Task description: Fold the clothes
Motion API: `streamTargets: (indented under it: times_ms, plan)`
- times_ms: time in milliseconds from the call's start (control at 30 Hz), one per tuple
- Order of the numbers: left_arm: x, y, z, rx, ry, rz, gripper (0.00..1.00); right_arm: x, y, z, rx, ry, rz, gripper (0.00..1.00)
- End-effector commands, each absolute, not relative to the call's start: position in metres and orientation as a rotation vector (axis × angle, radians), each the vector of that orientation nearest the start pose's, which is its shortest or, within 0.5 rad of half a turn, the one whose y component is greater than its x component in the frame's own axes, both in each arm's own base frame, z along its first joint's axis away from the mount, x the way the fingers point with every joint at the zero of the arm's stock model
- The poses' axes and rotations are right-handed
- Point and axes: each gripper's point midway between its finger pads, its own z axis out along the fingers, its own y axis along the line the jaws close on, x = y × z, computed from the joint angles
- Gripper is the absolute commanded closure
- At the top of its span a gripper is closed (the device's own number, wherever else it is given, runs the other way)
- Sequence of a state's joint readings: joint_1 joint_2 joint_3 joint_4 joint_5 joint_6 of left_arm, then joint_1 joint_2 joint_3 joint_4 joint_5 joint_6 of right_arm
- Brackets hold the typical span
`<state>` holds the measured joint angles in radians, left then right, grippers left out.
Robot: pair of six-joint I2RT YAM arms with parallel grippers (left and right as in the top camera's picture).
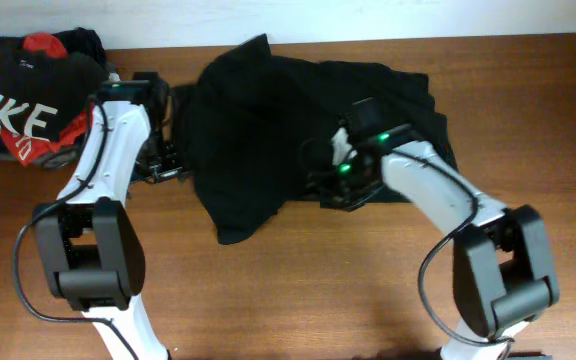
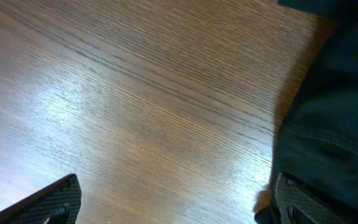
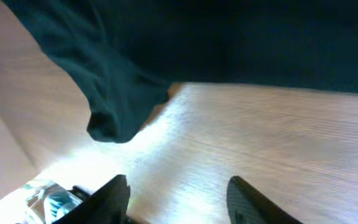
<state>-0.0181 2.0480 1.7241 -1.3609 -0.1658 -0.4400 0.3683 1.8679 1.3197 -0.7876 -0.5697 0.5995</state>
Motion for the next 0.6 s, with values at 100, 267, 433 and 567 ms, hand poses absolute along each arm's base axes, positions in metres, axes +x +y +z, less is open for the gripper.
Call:
streamTargets:
  times_ms: [100, 267, 433, 567]
  plan:
    - [0.367, 0.018, 0.087, -0.712, 3.130, 0.220, 0.01, 0.316, 0.257, 0.072, 0.292, 3.045, 0.826, 0.46]
    - [0.367, 0.018, 0.087, -0.712, 3.130, 0.220, 0.01, 0.302, 0.274, 0.064, 0.309, 3.078, 0.772, 0.46]
    - [0.367, 0.018, 0.087, -0.711, 3.131, 0.220, 0.01, 0.298, 0.298, 0.052, 0.217, 3.066, 0.777, 0.46]
    - [0.367, 0.017, 0.087, -0.711, 3.131, 0.220, 0.01, 0.303, 0.294, 0.044, 0.211, 3.043, 0.685, 0.46]
